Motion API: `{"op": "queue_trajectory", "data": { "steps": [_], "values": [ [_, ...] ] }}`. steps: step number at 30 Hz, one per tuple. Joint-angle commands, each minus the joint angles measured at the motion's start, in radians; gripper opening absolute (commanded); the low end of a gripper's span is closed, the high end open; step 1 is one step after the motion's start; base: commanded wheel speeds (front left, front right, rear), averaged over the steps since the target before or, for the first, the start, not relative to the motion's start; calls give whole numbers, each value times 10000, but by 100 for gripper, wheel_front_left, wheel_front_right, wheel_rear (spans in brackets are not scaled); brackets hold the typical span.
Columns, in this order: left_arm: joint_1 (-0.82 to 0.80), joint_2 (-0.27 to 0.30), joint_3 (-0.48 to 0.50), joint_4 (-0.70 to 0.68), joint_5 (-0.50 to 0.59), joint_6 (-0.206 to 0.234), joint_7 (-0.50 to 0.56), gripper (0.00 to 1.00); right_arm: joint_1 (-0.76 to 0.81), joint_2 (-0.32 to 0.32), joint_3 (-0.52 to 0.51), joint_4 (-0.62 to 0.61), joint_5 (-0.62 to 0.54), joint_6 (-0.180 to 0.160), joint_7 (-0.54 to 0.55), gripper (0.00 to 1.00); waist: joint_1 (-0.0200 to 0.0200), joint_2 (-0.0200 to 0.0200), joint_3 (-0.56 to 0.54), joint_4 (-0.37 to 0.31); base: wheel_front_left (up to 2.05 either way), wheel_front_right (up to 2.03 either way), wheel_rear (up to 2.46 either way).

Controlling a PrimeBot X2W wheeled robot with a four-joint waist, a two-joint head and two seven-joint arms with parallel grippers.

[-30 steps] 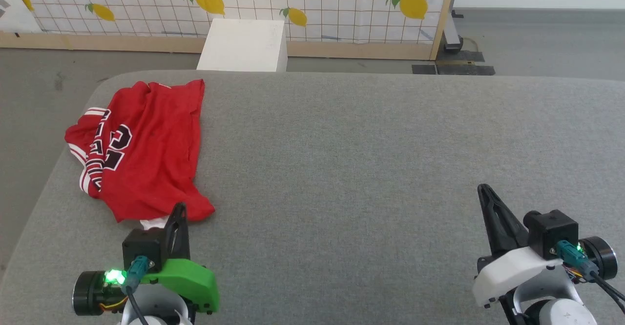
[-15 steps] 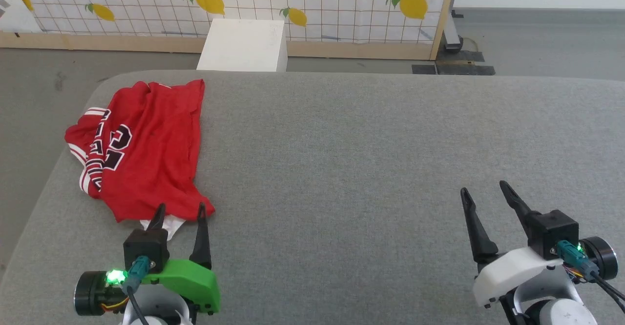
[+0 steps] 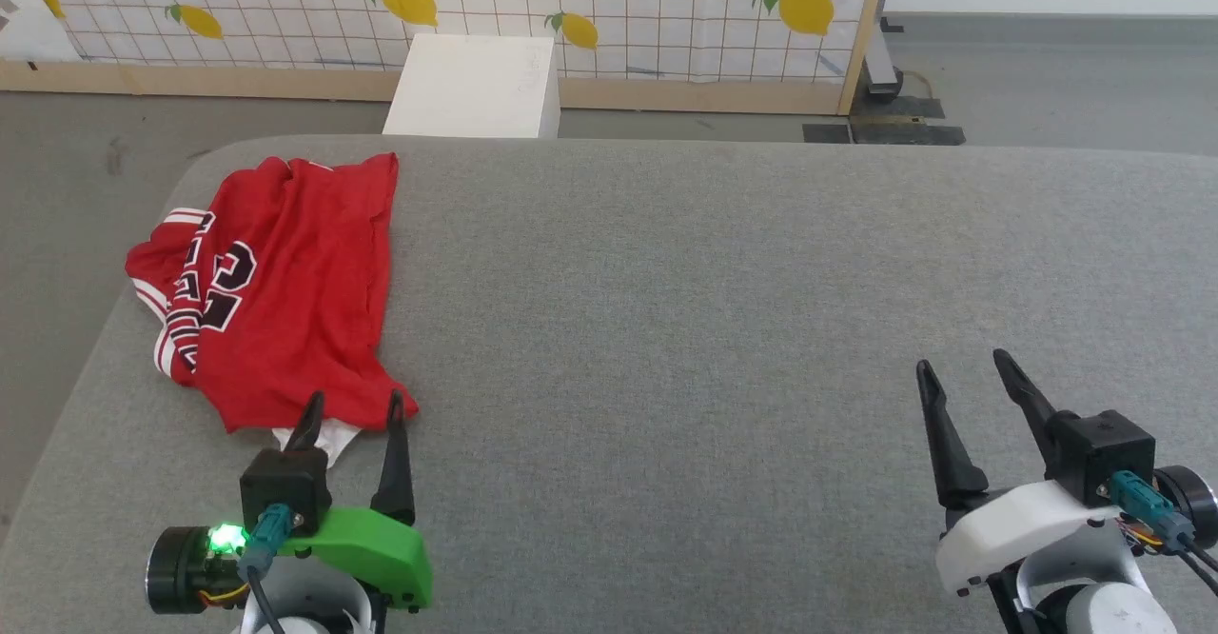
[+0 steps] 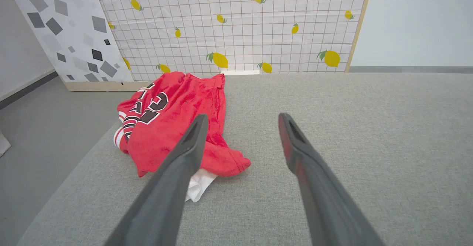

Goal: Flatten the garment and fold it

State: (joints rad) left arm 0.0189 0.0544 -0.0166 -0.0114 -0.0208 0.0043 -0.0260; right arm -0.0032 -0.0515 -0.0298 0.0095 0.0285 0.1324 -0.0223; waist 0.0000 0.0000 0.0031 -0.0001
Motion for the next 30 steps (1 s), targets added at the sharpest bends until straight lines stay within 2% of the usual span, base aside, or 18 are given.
{"op": "queue_trajectory", "data": {
  "steps": [1, 18, 30],
  "values": [
    [70, -6, -32, -71, -67, 87, -99, 100, 42, 2, -70, 34, 145, -2, -121, 100, 0, 0, 3, -1, 0, 0, 0],
    [184, -11, -114, -199, -136, 258, -445, 100, 83, 3, -349, 106, 394, -5, -469, 100, 0, 0, -14, 30, 0, 0, 0],
    [264, -15, -145, -296, -126, 466, -696, 100, 130, 5, -406, 159, 494, -6, -721, 100, 0, 0, -42, 400, 0, 0, 0]
  ]
}}
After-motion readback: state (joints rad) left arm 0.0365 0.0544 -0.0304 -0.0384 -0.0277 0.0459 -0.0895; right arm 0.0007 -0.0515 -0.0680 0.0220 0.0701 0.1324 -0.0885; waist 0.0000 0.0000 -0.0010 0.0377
